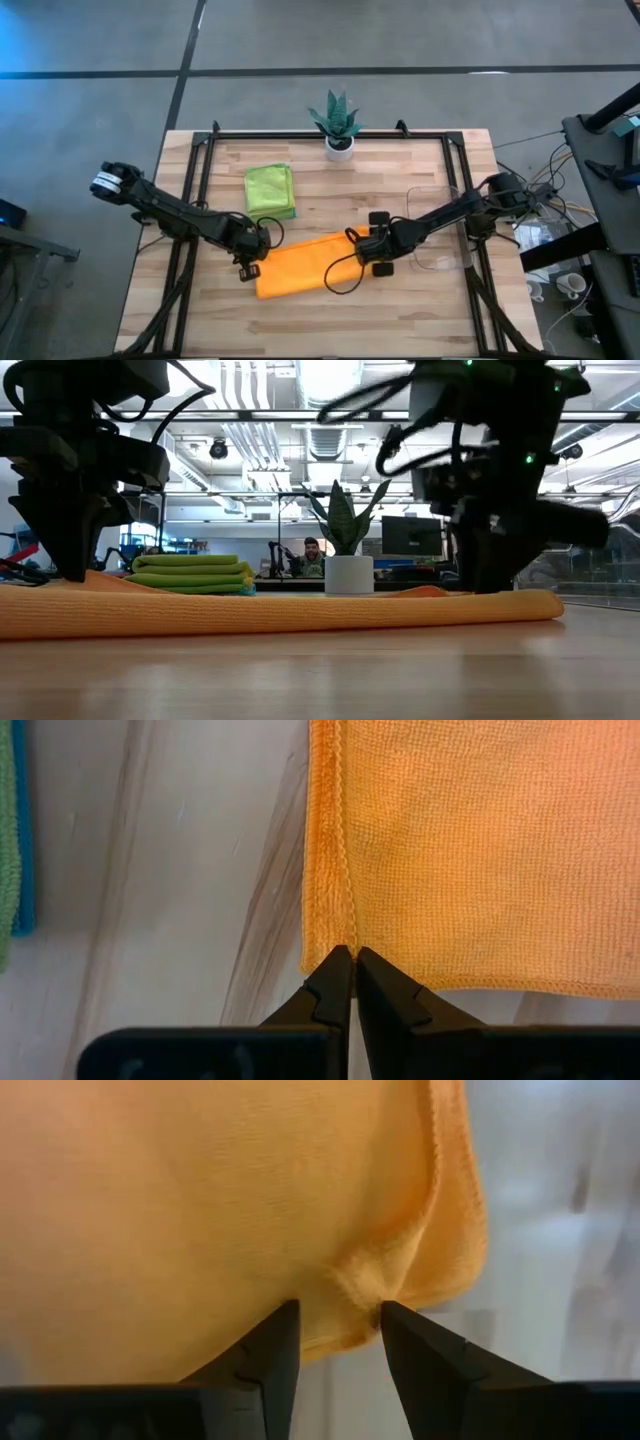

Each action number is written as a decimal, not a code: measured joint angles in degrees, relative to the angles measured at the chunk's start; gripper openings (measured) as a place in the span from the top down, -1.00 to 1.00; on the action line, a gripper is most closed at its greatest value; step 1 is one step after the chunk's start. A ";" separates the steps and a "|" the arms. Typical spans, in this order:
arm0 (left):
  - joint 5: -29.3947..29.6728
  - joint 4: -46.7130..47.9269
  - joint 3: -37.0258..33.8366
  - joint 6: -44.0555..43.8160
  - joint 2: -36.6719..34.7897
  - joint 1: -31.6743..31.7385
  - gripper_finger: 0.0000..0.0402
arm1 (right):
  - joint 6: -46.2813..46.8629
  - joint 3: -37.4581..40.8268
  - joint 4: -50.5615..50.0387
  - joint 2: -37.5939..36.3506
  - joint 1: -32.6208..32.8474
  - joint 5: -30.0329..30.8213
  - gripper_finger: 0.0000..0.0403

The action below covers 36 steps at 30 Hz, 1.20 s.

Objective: Fold microfiber towels
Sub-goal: Fold the orange towel on the table

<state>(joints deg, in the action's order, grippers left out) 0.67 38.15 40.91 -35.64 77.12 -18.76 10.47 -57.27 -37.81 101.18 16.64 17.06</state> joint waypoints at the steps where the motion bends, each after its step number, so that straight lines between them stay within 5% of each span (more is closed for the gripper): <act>1: 0.00 0.04 0.00 0.00 0.00 0.00 1.00 | -1.07 0.19 0.45 0.22 -0.04 0.66 0.31; 10: -0.04 0.02 -0.02 0.00 -0.02 -0.04 1.00 | -4.06 0.10 1.93 1.21 -0.04 1.50 0.53; 18: -0.04 0.02 -0.04 1.56 -0.02 -0.04 1.00 | -4.01 -1.16 0.88 1.18 -0.42 2.46 0.92; 27: -0.13 3.43 2.34 4.18 -0.77 -2.13 1.00 | -3.25 -7.05 -11.41 0.32 0.00 3.17 0.95; 36: 1.11 3.23 -1.24 0.08 -1.40 -2.23 1.00 | -7.36 -3.54 -1.56 1.45 -3.97 5.44 0.96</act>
<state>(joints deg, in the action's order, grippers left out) 1.78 41.39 39.67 -35.55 75.72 -20.99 3.11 -60.81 -39.38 102.63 12.67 22.51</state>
